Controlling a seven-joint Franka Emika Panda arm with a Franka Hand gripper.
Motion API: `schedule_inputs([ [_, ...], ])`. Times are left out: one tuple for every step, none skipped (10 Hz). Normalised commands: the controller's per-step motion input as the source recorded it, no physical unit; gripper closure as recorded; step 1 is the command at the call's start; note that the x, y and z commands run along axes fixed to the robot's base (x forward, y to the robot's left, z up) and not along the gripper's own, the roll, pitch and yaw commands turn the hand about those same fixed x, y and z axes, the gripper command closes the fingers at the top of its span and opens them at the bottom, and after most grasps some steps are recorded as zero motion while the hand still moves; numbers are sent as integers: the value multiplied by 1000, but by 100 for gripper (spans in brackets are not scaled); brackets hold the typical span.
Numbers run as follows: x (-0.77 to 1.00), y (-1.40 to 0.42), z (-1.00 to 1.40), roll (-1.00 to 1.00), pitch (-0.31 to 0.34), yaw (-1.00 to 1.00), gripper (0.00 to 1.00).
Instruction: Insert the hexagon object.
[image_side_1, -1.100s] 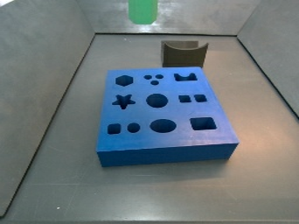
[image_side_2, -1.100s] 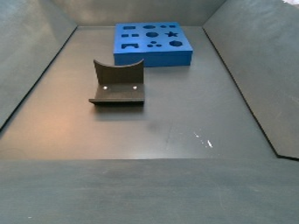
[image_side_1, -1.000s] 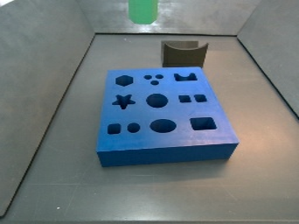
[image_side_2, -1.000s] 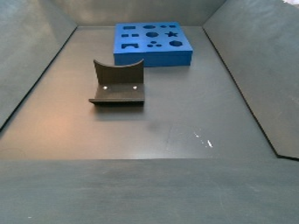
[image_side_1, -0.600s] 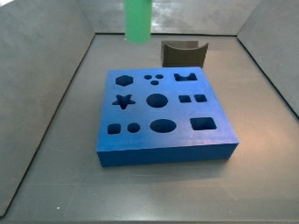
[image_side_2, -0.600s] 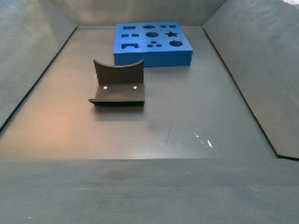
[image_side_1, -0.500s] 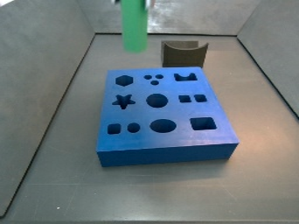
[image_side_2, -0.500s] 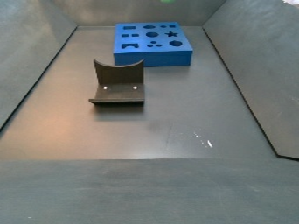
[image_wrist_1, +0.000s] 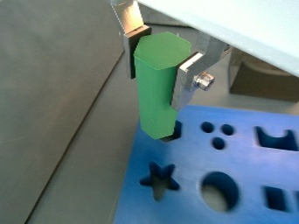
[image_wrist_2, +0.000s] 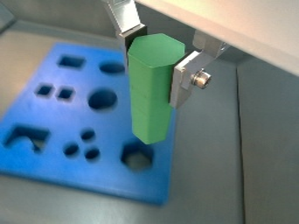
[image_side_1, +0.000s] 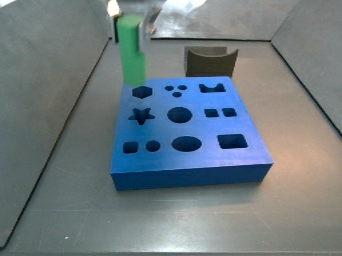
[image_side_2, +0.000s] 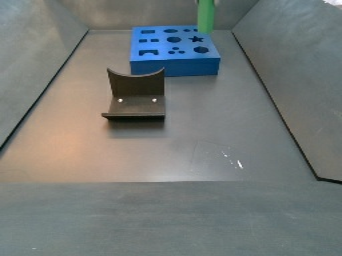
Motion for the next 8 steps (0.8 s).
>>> schedule_inputs([
  [-166,631,-549,-219,-197,-17,100],
  [160,126,-274,-27,-31,0,100],
  [100,134,-109,0,0,0,100],
  [94,37,-109,0,0,9,100],
  [254,-14,-231,-9,-1,0,100],
  [186,0,-274,-61,-49,0,100],
  [186,0,-283,-51,-61,0,100],
  [166,0,-346,-66,-104,0,100],
])
